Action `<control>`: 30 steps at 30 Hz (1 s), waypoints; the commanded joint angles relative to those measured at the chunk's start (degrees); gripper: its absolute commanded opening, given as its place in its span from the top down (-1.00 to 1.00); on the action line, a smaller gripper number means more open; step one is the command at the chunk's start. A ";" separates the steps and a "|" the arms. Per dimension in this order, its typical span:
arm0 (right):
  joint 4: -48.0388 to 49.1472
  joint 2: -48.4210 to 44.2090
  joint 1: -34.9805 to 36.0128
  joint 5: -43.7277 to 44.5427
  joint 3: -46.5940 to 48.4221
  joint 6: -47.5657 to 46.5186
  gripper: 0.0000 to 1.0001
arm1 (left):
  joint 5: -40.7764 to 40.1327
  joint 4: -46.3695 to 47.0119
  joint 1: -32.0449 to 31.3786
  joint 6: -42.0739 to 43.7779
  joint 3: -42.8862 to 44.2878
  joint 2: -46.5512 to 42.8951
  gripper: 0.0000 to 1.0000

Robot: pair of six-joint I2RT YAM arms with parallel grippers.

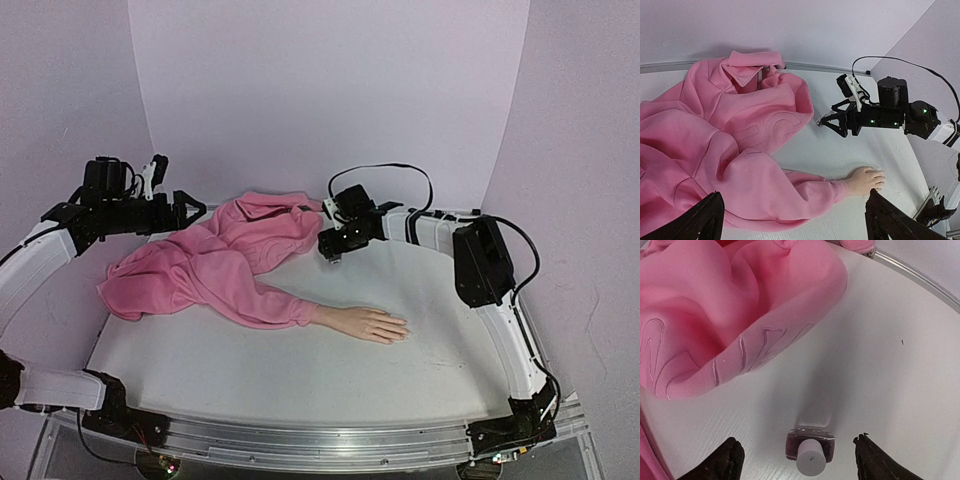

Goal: Paint the nails

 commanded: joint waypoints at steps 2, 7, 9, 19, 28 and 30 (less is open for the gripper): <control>-3.25 1.52 0.14 2.65 5.00 -0.97 -0.50 | 0.83 0.89 -0.22 2.03 1.80 0.36 -0.99; -5.58 2.95 1.06 4.22 8.48 -1.29 -0.26 | 0.57 0.89 -0.19 2.38 1.58 0.15 -0.99; -6.28 3.19 1.23 5.44 8.77 -1.17 -0.16 | 0.61 0.89 -0.18 2.48 1.40 0.03 -0.99; -8.11 3.90 1.35 7.09 9.35 -0.77 0.11 | 0.90 0.89 -0.16 2.56 1.09 -0.21 -0.99; -8.26 3.37 1.42 7.40 10.12 -0.77 0.65 | 0.92 0.89 -0.19 2.92 0.93 0.40 -0.99; -8.59 1.83 1.48 7.40 9.07 -0.63 0.78 | 0.92 0.81 -0.16 2.84 0.93 0.79 -0.99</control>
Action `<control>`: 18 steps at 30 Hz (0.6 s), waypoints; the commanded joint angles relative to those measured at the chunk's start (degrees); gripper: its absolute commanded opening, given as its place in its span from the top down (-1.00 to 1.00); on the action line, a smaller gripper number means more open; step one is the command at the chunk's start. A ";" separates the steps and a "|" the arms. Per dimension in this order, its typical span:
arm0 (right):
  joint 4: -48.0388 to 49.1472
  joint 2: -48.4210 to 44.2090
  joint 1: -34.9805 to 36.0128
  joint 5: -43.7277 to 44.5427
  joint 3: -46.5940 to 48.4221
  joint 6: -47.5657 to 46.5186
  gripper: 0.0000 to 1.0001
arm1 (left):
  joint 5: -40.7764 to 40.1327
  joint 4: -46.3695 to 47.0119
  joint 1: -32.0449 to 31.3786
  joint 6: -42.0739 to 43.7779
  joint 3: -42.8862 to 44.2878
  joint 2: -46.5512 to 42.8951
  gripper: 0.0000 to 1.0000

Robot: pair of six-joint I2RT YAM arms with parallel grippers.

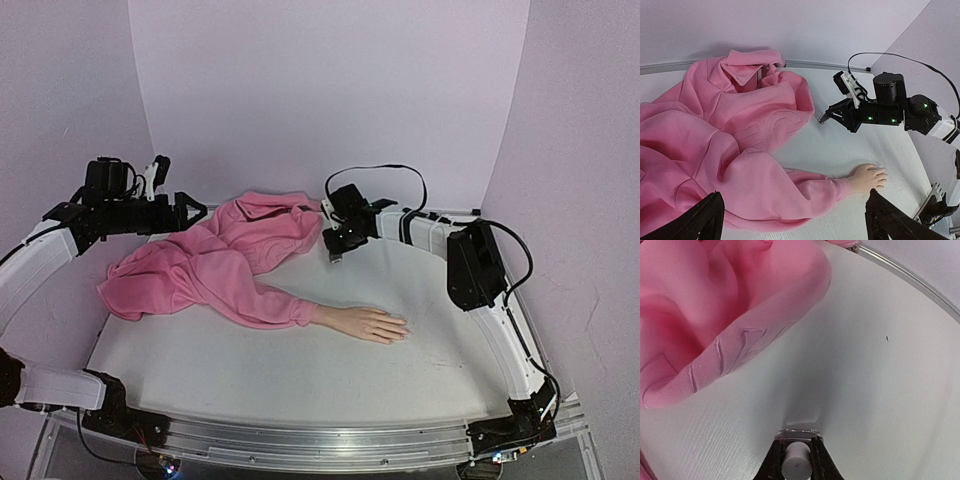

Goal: Paint the nails

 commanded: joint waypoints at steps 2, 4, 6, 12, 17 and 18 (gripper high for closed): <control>-1.61 -5.07 0.30 1.04 -1.54 0.42 0.93 | 0.92 0.67 -0.17 1.07 0.96 0.62 -0.99; -1.60 -9.54 0.30 0.74 -6.20 0.95 1.00 | 2.00 0.63 -0.13 0.47 0.98 1.04 -0.99; -1.08 -15.08 0.32 0.25 -12.52 2.06 1.00 | 3.57 0.62 -0.26 -0.50 1.01 1.55 -0.99; 2.33 -35.58 0.30 -2.62 -34.07 7.39 1.00 | 3.63 1.06 -4.35 -4.79 1.70 3.60 -0.99; 3.49 -50.64 0.32 -6.25 -50.02 13.25 1.00 | 3.19 7.15 -12.17 -8.57 -1.11 5.04 -0.99; 3.71 -53.20 0.30 -8.76 -52.80 14.53 1.00 | 2.23 9.15 -14.26 -8.85 -1.98 5.24 -0.99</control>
